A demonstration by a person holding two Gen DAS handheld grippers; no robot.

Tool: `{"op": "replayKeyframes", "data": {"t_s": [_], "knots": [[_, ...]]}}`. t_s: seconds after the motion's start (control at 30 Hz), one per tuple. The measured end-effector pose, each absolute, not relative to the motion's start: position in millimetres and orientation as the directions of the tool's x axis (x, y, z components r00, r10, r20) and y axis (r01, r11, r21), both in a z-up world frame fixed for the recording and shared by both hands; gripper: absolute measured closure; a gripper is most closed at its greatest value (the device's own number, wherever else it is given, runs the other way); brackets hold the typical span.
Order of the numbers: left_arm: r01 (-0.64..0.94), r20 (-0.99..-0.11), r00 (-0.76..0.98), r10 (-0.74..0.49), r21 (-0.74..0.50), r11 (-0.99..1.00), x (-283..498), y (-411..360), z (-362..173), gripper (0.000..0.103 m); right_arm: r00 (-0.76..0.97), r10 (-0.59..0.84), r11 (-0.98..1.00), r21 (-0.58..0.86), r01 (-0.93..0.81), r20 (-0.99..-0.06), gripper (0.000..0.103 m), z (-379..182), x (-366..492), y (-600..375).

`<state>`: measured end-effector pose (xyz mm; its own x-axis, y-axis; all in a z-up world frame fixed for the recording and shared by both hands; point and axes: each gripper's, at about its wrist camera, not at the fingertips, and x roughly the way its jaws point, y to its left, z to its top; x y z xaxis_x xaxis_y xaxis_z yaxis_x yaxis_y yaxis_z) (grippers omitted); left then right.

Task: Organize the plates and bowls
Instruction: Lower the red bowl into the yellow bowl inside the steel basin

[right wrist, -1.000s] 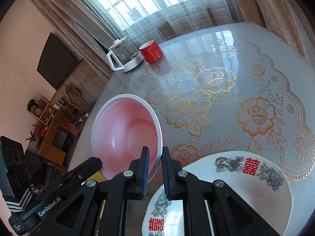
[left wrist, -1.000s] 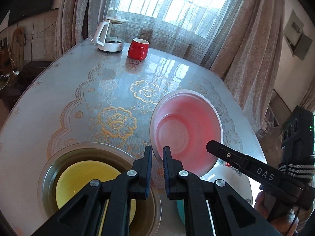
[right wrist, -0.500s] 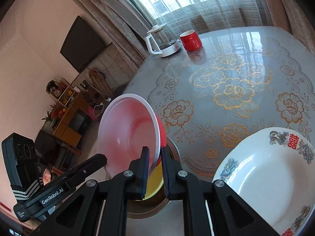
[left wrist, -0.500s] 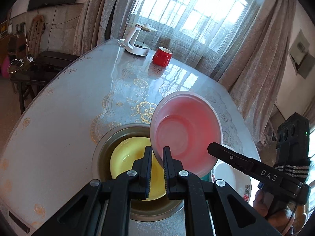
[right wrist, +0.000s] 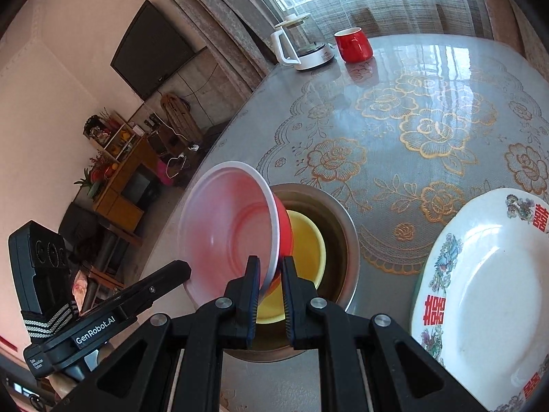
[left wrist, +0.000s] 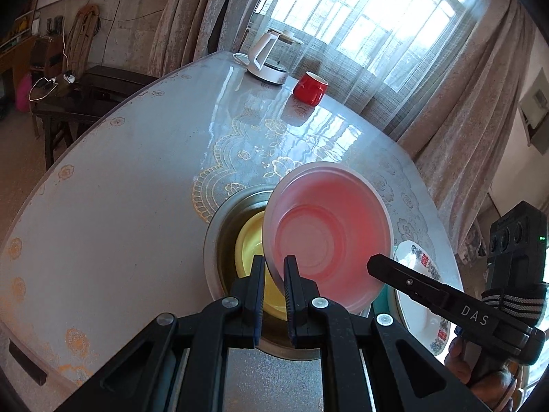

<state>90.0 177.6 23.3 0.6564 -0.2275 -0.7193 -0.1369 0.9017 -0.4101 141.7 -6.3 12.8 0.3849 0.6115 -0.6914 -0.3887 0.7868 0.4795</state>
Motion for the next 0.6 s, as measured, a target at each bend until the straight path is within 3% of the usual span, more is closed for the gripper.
{"op": "replayKeyframes", "data": {"t_s": [0.6], "knots": [[-0.170,-0.767,0.601,-0.224,-0.397,0.902,97,176,0,0.092,0.385,0.555,0.823,0.419,-0.385,-0.737,0.085,-4,147,-1]]}}
